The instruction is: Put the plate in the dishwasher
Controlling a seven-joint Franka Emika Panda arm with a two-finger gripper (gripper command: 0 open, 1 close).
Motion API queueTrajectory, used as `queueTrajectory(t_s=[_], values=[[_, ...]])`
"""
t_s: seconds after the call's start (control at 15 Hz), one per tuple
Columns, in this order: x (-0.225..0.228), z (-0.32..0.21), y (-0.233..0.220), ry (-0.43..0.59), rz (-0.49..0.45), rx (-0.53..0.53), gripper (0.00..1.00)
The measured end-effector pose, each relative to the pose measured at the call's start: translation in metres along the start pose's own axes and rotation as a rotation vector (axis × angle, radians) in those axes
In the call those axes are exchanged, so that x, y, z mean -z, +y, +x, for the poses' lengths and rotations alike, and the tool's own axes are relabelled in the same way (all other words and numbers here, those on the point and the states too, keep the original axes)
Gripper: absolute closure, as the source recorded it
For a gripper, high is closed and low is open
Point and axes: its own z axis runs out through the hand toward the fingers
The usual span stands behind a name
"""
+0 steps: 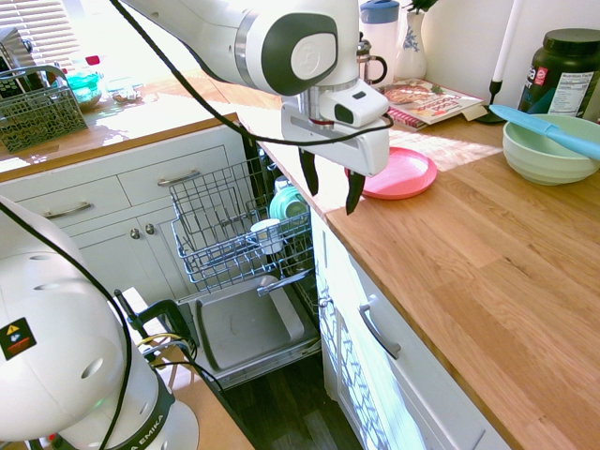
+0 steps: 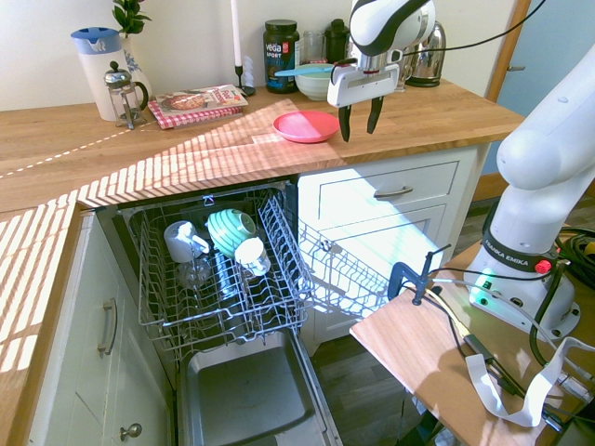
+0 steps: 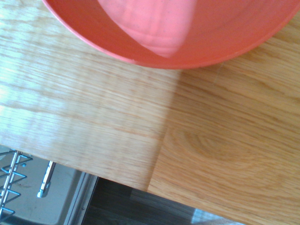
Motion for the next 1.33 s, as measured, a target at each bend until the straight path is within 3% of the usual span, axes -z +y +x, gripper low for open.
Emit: queueTrajectory(t_s=[0.2, 0.73, 1.0, 1.07, 1.33], values=[[0.002, 0.007, 0.004, -0.013, 0.041, -0.042, 0.00], [-0.011, 0.074, 0.036, -0.068, 0.371, -0.179, 0.00], [-0.023, 0.111, 0.019, -0.090, 0.427, -0.195, 0.00], [-0.029, 0.120, 0.015, -0.101, 0.419, -0.200, 1.00], [-0.046, 0.148, 0.003, -0.113, 0.415, -0.217, 1.00]])
